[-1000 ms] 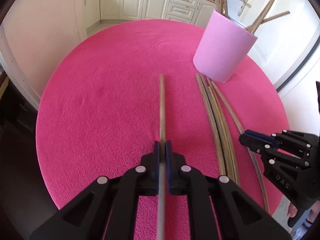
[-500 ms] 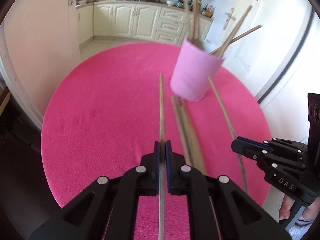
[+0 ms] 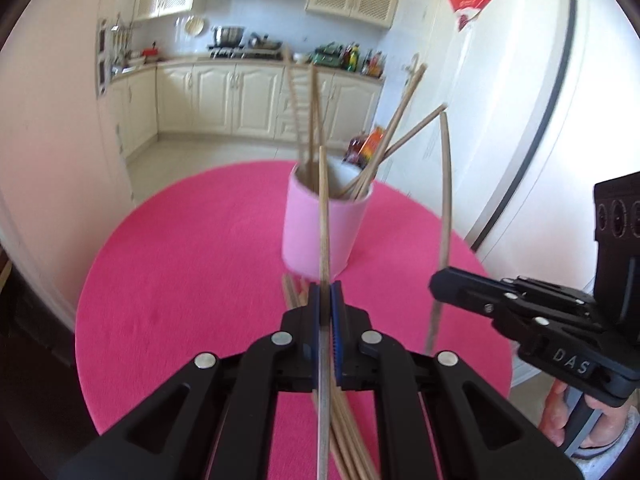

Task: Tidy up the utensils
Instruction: 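Lift both chopsticks over the pink cup and lower them in, then open both grippers to drop the chopsticks into the pink cup, then move both open grippers back to the last chopsticks on the table, then grasp a chopstick with the left gripper and hold it above the table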

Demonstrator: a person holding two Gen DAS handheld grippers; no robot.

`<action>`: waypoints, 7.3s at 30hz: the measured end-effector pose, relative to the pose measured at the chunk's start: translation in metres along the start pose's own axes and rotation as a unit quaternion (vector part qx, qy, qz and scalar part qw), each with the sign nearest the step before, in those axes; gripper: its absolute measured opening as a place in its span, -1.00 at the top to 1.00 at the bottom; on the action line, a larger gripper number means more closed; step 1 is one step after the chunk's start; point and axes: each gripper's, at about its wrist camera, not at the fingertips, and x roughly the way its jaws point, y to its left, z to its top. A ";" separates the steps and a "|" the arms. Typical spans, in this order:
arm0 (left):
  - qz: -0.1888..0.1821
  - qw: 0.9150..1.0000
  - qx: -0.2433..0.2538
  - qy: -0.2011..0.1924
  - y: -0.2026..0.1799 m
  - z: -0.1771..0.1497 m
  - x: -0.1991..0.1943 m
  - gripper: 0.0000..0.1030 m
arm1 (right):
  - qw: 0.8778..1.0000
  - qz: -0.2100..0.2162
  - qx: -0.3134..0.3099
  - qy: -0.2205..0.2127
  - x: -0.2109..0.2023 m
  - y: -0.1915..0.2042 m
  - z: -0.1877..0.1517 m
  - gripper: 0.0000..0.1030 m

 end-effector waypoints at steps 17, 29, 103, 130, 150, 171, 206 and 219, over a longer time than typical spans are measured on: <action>-0.046 0.967 -0.012 -0.252 -0.005 0.063 -0.002 0.89 | 0.990 0.000 -0.023 -0.140 -0.032 -0.001 0.075 0.89; -0.005 0.929 -0.027 -0.370 -0.011 0.095 0.035 0.89 | 0.982 -0.031 -0.048 -0.179 -0.016 -0.012 0.111 0.89; 0.032 0.999 0.019 -0.008 0.024 -0.027 0.010 -0.11 | 0.990 -0.125 -0.023 -0.058 -0.005 0.005 -0.012 -0.05; 0.077 0.983 0.020 0.167 0.019 -0.078 0.066 -0.15 | 0.993 -0.114 0.025 -0.005 0.006 -0.016 -0.060 -0.18; 0.115 0.971 0.032 0.208 0.011 -0.065 0.079 -0.22 | 0.992 -0.108 0.039 0.052 0.026 -0.019 -0.054 -0.19; 0.025 0.978 -0.081 0.190 0.069 -0.071 0.055 0.89 | 0.974 -0.089 0.027 0.208 0.091 0.009 -0.052 0.47; 0.028 0.979 -0.080 0.188 0.070 -0.072 0.062 0.88 | 0.955 -0.147 -0.034 0.257 0.111 0.026 -0.047 0.49; 0.030 0.977 -0.097 0.186 0.074 -0.074 0.058 0.88 | 0.949 -0.173 -0.028 0.264 0.124 0.029 -0.039 0.49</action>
